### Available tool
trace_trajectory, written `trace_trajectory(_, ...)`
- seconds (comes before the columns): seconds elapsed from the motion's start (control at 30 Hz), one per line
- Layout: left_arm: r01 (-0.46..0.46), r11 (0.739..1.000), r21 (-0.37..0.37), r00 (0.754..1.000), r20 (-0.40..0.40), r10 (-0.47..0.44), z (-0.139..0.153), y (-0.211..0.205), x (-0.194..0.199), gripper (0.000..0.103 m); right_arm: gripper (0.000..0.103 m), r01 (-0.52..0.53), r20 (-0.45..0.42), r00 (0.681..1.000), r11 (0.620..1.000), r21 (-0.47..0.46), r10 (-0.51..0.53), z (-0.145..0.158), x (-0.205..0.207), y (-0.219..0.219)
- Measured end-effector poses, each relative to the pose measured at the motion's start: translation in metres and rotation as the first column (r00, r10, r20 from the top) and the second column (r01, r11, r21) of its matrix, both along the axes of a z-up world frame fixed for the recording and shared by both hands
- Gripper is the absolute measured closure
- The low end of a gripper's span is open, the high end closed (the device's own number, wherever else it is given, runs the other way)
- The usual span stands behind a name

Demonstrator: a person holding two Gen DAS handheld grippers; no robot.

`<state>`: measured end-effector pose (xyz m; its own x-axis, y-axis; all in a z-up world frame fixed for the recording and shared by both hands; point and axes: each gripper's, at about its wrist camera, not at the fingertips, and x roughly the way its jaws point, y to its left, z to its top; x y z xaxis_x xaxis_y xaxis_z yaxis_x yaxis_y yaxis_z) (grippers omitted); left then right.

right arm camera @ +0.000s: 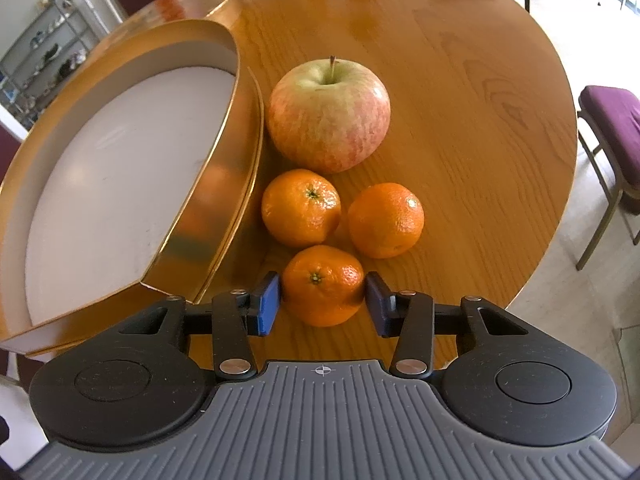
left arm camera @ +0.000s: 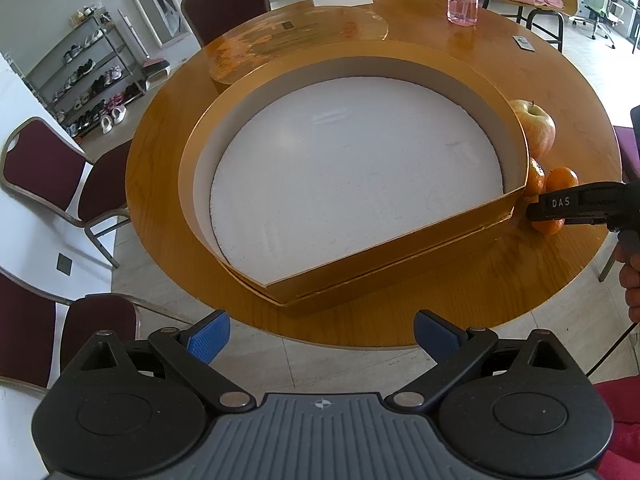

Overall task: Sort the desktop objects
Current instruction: 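Move the right tool down to the nearest orange and close on it, then carry the orange with the right tool into the tray and release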

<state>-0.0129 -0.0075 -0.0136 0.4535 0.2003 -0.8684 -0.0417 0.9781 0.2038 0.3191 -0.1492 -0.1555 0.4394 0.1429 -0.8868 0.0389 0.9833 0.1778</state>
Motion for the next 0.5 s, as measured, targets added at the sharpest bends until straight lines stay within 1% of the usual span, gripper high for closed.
trace_trajectory(0.17,0.033,0.999,0.011,0.999,-0.002,-0.033,0.0,-0.007,0.004,0.003,0.057,-0.017,-0.008,1.0,1.0,0.02,0.017,0.002,-0.005,-0.002)
trace_trajectory(0.27,0.055,0.998,0.013,0.998,-0.004,-0.055,0.0,-0.01,0.008,0.003,0.057,-0.026,-0.004,1.0,0.999,0.041,0.026,0.008,-0.011,-0.005)
trace_trajectory(0.37,0.074,0.997,0.013,0.997,-0.002,-0.074,0.0,-0.013,0.01,0.003,0.057,-0.033,0.027,0.999,0.999,0.041,0.031,0.022,-0.02,-0.008)
trace_trajectory(0.5,0.082,0.997,0.008,0.997,0.007,-0.082,0.001,-0.011,0.013,0.003,0.057,-0.05,0.102,0.994,0.999,0.004,0.049,0.047,-0.031,-0.007)
